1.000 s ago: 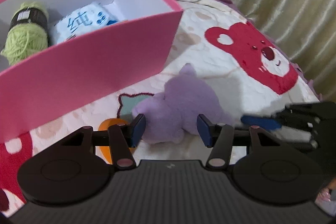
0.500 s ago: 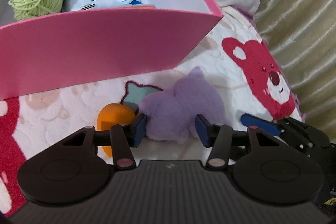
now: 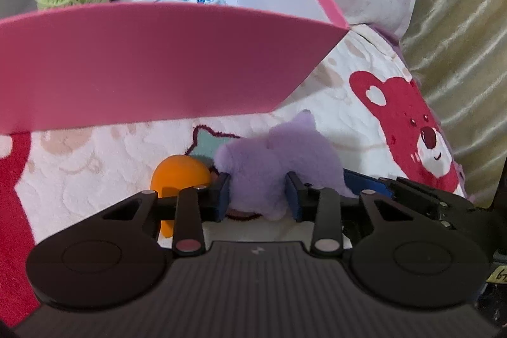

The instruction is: Organize objects

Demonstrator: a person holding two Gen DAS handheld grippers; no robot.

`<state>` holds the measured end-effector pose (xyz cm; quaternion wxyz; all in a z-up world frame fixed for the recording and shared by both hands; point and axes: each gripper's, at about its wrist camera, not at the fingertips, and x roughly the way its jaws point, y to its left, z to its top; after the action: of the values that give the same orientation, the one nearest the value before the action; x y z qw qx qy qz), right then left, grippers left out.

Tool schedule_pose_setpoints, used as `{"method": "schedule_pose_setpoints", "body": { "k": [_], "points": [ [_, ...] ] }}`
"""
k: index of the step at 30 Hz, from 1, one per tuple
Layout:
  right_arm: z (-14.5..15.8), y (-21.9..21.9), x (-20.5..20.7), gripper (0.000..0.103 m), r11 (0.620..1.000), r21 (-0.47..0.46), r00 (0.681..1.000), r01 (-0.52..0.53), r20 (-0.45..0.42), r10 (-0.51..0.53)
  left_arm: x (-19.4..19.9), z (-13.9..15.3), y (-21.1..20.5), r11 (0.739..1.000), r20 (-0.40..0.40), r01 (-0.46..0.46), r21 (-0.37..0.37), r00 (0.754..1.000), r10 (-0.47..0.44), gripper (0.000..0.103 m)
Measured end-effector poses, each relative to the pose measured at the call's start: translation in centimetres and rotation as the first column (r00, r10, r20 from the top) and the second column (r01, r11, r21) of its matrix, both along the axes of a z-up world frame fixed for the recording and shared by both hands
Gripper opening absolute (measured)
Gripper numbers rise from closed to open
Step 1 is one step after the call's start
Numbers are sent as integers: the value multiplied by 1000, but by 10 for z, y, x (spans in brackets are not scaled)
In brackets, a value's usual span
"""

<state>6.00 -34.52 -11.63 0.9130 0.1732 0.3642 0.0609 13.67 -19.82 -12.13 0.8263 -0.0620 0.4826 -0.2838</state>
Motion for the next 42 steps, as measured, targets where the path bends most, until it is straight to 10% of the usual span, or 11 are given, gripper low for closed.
{"method": "schedule_pose_setpoints", "body": {
  "k": [12, 20, 29, 42],
  "points": [
    [4, 18, -6, 46, 998, -49, 999, -50, -5, 50, -15, 2, 2, 1000, 10, -5, 31, 1000, 5, 30],
    [25, 17, -27, 45, 997, -67, 997, -49, 63, 54, -20, 16, 28, 992, -24, 28, -126, 999, -32, 30],
    [15, 25, -47, 45, 998, 28, 998, -64, 8, 64, -42, 32, 31, 995, -4, 82, -60, 997, -83, 30],
    [37, 75, -69, 50, 992, -108, 998, -69, -8, 68, -73, 54, 52, 999, -11, 42, 18, 999, -42, 31]
  ]
}}
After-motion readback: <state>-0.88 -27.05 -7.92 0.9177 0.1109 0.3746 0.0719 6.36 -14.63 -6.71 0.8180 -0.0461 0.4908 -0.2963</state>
